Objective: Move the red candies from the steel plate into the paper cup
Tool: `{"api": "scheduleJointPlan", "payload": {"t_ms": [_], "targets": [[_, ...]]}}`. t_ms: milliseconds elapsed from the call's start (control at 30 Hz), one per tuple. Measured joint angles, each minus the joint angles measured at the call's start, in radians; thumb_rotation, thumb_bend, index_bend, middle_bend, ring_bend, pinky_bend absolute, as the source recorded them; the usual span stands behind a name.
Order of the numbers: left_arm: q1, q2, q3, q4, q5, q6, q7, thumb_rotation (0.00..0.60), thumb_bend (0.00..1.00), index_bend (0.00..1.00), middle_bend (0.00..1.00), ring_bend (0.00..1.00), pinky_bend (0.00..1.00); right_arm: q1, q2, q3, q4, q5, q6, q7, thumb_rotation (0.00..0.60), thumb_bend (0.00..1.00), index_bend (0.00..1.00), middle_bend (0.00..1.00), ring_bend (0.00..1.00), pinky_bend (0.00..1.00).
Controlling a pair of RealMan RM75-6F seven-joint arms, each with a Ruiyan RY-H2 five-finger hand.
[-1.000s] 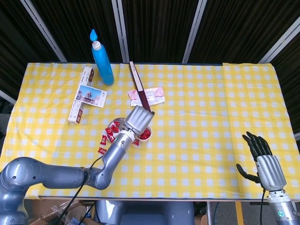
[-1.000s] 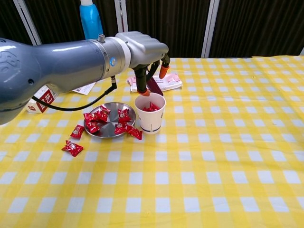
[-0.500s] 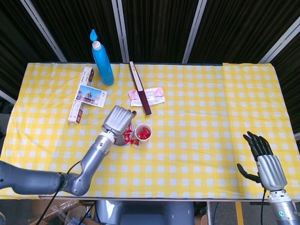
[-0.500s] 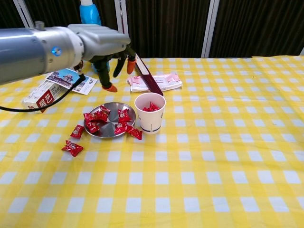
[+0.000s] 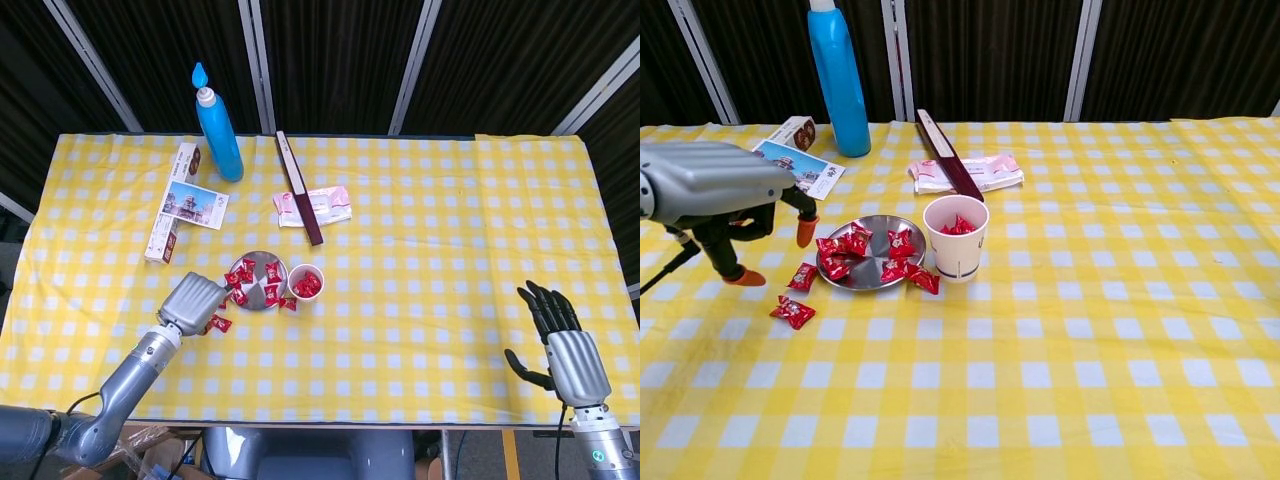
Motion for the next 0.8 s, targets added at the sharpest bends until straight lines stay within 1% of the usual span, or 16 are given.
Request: {"api": "scheduleJointPlan", "payload": {"t_ms": [133, 300, 400, 533, 800], "targets": [[0.024, -0.011, 0.022, 0.025, 0.025, -0.022, -0.009, 0.600, 0.27, 0.42, 0.93, 0.97, 0.99, -0.001, 0.000, 0.001, 0.000, 0.001, 0.002, 0.000, 0.600, 0.39, 0.00, 0.00, 0.00, 0.00], [0.044, -0.035, 0.032, 0.062, 0.044, -0.028, -0.005, 0.600, 0.28, 0.43, 0.93, 0.97, 0.99, -0.001, 0.001, 0.002, -0.001, 0.003, 0.002, 0.005, 0.600, 0.39, 0.00, 0.00, 0.00, 0.00], [0.054, -0.056, 0.028, 0.098, 0.047, -0.031, -0.006, 0.600, 0.29, 0.42, 0.93, 0.97, 0.99, -0.001, 0.002, 0.001, -0.001, 0.001, 0.002, 0.006, 0.600, 0.39, 0.00, 0.00, 0.00, 0.00], [0.065, -0.096, 0.009, 0.154, 0.038, -0.047, -0.015, 0.600, 0.29, 0.42, 0.93, 0.97, 0.99, -0.001, 0.002, 0.001, -0.001, 0.001, 0.002, 0.006, 0.600, 0.39, 0.00, 0.00, 0.00, 0.00], [0.072, -0.164, -0.014, 0.221, 0.012, -0.089, -0.004, 0.600, 0.34, 0.44, 0.92, 0.97, 0.99, 0.000, 0.004, 0.002, -0.002, 0.001, 0.002, 0.009, 0.600, 0.39, 0.00, 0.00, 0.00, 0.00]]}}
